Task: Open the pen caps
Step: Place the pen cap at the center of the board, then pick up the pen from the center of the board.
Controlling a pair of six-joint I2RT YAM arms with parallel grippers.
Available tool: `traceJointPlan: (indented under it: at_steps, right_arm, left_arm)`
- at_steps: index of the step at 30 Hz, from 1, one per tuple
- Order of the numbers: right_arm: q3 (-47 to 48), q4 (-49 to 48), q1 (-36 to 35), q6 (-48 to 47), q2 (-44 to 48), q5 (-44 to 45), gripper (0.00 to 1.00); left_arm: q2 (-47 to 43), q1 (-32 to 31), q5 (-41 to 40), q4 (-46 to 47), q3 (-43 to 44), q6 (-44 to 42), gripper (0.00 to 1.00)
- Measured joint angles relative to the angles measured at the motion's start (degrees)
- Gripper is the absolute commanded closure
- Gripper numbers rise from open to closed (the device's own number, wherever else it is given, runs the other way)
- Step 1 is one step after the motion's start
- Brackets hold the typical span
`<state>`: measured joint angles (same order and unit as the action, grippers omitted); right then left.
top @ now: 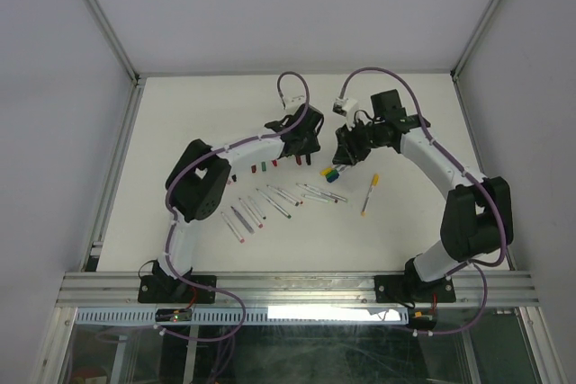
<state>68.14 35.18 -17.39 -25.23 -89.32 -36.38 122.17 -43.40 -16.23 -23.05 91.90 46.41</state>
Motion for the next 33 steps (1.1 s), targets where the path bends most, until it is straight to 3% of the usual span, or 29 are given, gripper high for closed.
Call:
traceJointPlan:
  at_steps: [6, 13, 16, 18, 24, 33]
  right_arm:
    - [0.0, 2.9, 4.7, -3.1, 1.5, -9.6, 0.59]
    - [-1.5, 3.5, 8.2, -1.8, 4.7, -8.7, 0.58]
    - [-5.1, 3.6, 8.2, -1.3, 8.7, -4.6, 0.49]
    - [-8.0, 3.8, 8.2, -1.1, 11.1, -1.7, 0.44]
    - [-14.2, 5.3, 8.2, -0.5, 13.7, 5.3, 0.44]
    - [-14.8, 5.8, 8.0, 0.7, 6.7, 13.2, 0.45]
  left_arm:
    - [-11.4, -0.9, 0.0, 5.2, -8.9, -5.6, 0.64]
    - [-30.7, -0.9, 0.1, 22.0, -29.7, -15.6, 0.24]
    - [-35.6, -0.9, 0.2, 29.7, -36.8, -19.3, 0.02]
    - [-38.8, -0.9, 0.4, 36.0, -42.7, -22.3, 0.01]
    - [-45.2, -0.9, 0.3, 49.8, -55.5, -27.6, 0.01]
    - [-45.6, -0.9, 2.9, 60.7, -58.3, -29.6, 0.01]
